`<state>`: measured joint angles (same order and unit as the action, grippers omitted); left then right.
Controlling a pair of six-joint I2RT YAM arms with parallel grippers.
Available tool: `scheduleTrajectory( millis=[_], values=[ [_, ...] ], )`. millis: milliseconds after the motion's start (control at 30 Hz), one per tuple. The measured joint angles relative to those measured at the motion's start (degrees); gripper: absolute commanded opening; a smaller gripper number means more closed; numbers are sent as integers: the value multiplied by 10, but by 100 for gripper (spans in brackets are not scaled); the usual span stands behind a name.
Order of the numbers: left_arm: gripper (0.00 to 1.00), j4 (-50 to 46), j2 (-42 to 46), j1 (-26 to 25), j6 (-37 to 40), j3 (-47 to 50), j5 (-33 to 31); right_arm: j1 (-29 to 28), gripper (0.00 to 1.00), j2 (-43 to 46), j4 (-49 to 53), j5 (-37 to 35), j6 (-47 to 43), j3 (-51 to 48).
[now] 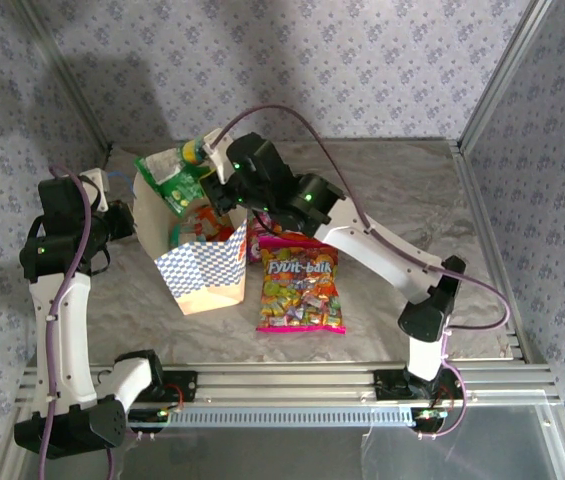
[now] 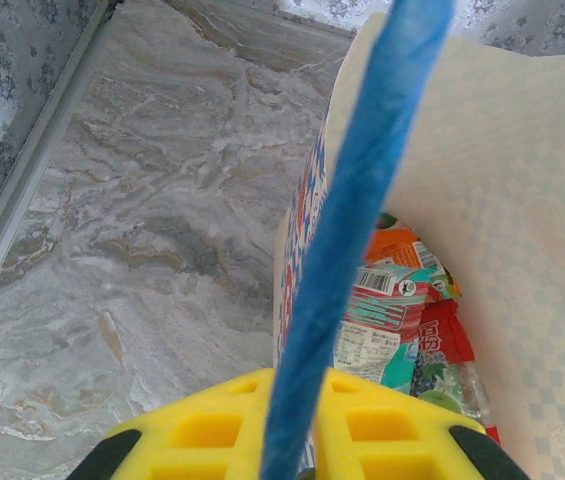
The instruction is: Place the snacks into the paper bag
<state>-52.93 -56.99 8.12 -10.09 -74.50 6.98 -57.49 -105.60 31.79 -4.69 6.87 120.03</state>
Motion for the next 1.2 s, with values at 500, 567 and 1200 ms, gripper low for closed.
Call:
scheduleTrajectory(
  millis=[500, 567, 1200],
  values=[
    [17, 0, 5, 0, 2, 2, 0, -2, 0, -85, 80, 15, 58, 89],
    [17, 0, 5, 0, 2, 2, 0, -2, 0, -90, 87, 21, 63, 89],
    [17, 0, 5, 0, 2, 8, 0, -2, 0, -104, 113, 63, 92, 97]
  ],
)
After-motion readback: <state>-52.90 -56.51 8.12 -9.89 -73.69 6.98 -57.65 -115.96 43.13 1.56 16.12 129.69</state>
